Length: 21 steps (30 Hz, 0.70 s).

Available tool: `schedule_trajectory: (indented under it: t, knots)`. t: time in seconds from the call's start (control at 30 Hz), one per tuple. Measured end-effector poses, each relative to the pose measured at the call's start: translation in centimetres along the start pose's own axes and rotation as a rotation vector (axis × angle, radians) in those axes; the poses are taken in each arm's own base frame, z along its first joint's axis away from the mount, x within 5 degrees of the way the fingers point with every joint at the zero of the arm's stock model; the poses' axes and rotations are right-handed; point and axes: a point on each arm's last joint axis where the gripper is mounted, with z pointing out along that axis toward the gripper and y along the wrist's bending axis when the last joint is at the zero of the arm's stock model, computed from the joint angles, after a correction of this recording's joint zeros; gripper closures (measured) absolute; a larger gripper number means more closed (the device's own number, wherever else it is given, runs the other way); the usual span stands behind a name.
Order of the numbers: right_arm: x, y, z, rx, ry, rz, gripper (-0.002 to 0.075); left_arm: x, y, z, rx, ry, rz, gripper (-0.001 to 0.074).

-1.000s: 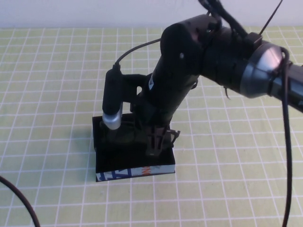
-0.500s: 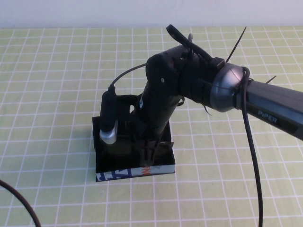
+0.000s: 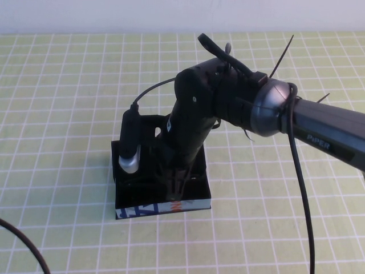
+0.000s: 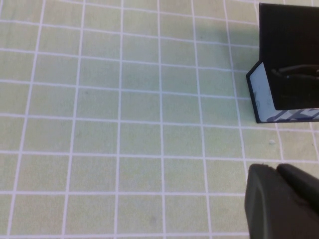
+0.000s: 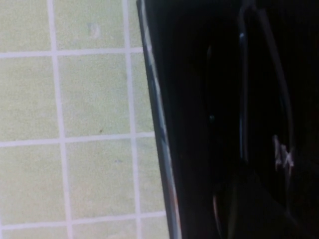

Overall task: Return glasses to glasses case
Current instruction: Place the glasses in the glasses case

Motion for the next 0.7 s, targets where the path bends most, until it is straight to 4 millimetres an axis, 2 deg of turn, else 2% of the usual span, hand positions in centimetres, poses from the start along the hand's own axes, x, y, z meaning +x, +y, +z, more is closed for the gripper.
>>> schedule_trajectory:
  t: [0.23, 0.33, 0.4, 0.53, 0.7]
  knots:
    - [0.1, -0.2, -0.2, 0.023, 0.016, 0.031, 0.0533, 0.0, -0.2, 0.0, 0.017, 0.003, 0.015, 0.0738]
    - [0.1, -0.3, -1.5, 0.061, 0.015, 0.023, 0.0535, 0.0, -0.5, 0.2, 0.054, 0.013, 0.098, 0.0738]
    - [-0.1, -0.3, -2.7, 0.082, 0.001, 0.019, 0.0556, -0.2, -0.9, 0.5, 0.088, 0.031, 0.156, 0.0738]
    - [-0.7, 0.1, -4.7, 0.073, -0.066, 0.042, 0.0645, -0.6, -1.5, 1.8, 0.146, 0.090, 0.207, 0.0738]
    - [-1.2, 0.5, -4.3, 0.006, -0.120, 0.064, 0.0678, -1.1, -1.6, 2.6, 0.152, 0.103, 0.215, 0.0738]
